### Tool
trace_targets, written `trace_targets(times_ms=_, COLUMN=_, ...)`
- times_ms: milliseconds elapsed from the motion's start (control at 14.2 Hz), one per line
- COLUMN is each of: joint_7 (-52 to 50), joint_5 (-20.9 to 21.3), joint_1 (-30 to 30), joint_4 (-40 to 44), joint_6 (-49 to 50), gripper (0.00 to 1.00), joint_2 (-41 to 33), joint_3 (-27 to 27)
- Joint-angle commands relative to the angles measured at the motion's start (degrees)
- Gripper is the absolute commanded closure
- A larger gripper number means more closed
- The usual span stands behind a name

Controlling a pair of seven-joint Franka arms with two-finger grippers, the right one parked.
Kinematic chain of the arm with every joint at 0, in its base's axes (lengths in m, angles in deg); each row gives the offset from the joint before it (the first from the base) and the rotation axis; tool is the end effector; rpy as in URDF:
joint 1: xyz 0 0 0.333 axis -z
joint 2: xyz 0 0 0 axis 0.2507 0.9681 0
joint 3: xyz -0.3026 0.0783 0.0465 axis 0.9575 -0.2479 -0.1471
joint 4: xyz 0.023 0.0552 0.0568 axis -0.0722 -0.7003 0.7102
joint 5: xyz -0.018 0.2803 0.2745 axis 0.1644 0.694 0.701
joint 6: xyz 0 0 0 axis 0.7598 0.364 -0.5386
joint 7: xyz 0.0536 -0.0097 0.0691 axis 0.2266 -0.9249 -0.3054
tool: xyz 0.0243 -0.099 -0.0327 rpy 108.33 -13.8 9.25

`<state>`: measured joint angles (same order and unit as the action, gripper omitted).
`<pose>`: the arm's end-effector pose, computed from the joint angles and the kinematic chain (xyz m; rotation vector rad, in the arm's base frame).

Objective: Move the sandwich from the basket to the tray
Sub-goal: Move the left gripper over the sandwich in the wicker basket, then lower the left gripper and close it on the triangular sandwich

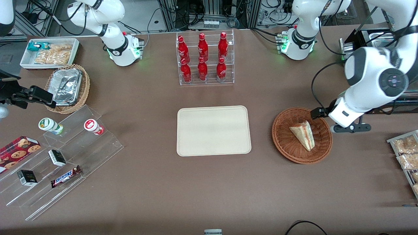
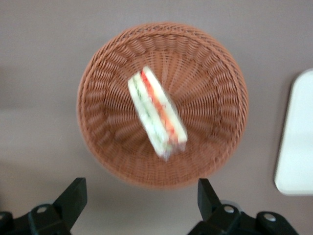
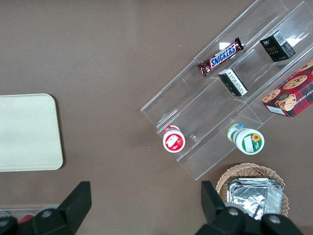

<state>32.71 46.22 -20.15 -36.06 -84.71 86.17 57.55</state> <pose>0.5494 -0.0568 0.3832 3.1322 0.0628 -0.1136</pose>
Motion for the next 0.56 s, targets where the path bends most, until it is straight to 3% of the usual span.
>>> trace_targets(times_ms=0, joint_7=-6.92, joint_5=-0.38, joint_1=0.10, joint_4=-9.26, joint_6=-13.78, gripper=0.00, joint_2=-1.73, joint_3=0.12)
trace_targets(times_ms=212, joint_7=-22.89, joint_5=-0.38, joint_1=0.88, joint_4=-10.52, joint_6=-16.81, gripper=0.00, joint_2=0.63, joint_3=0.38)
trace_targets(times_ms=494, joint_7=-29.36, joint_5=-0.29, joint_1=1.94, joint_4=-10.60, joint_6=-19.10, gripper=0.00, joint_2=3.71, joint_3=0.38)
